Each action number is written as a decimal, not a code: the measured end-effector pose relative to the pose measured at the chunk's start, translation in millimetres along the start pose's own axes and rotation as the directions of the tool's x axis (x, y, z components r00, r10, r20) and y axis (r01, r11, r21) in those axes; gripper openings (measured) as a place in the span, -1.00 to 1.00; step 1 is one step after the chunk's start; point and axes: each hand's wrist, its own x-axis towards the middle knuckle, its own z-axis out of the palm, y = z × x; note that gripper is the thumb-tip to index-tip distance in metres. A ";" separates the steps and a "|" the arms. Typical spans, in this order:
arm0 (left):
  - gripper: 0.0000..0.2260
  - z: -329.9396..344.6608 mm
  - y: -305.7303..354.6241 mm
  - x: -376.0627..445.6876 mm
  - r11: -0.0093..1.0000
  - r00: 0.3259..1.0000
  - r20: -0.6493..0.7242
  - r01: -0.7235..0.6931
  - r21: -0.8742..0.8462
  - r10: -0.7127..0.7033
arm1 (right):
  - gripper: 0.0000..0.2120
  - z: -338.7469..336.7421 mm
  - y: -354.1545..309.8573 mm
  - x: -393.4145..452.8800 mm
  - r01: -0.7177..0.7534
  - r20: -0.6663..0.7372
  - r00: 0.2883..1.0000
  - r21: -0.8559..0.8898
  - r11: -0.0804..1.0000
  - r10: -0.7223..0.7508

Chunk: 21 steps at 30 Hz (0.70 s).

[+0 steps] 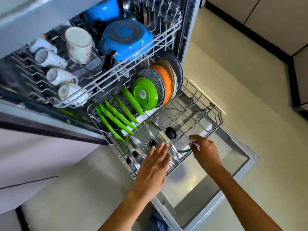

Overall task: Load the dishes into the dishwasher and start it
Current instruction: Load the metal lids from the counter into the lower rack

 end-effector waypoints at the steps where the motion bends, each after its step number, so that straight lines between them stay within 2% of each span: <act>1: -0.52 -6.9 3.5 -10.2 1.000 0.999 -0.025 0.021 -0.001 -0.021 | -0.73 -3.0 -6.1 -12.7 0.041 -0.030 0.999 0.007 0.999 -0.041; 3: -0.65 -27.4 13.5 -40.7 0.997 0.993 -0.091 0.081 0.003 -0.081 | -0.76 -12.0 -25.1 -42.5 0.138 -0.086 0.987 -0.001 0.990 -0.138; 4: -0.65 -41.6 20.0 -60.1 0.993 0.985 -0.124 0.121 -0.005 -0.121 | -0.78 -18.7 -38.0 -59.1 0.199 -0.113 0.974 -0.008 0.980 -0.199; 9: -0.56 -147.5 50.1 -173.1 0.954 0.931 -0.210 0.294 -0.061 -0.300 | -0.82 -64.6 -127.4 -156.2 0.479 -0.182 0.866 0.039 0.877 -0.465; 11: -0.51 -196.5 63.1 -230.5 0.915 0.869 -0.287 0.397 -0.080 -0.402 | -0.82 -79.7 -174.2 -206.6 0.571 -0.192 0.809 0.031 0.821 -0.555; 14: -0.51 -259.0 95.5 -333.9 0.801 0.722 -0.372 0.588 -0.115 -0.584 | -0.68 -93.0 -248.0 -296.7 0.696 -0.167 0.714 0.063 0.715 -0.680; 16: -0.47 -282.7 110.3 -389.8 0.713 0.608 -0.421 0.684 -0.155 -0.674 | -0.65 -89.2 -287.2 -343.5 0.793 -0.138 0.609 0.112 0.599 -0.781; 21: -0.38 -315.3 131.8 -515.8 0.412 0.226 -0.544 0.877 -0.248 -0.808 | -0.62 -55.8 -381.4 -426.7 0.962 -0.040 0.219 0.175 0.209 -0.975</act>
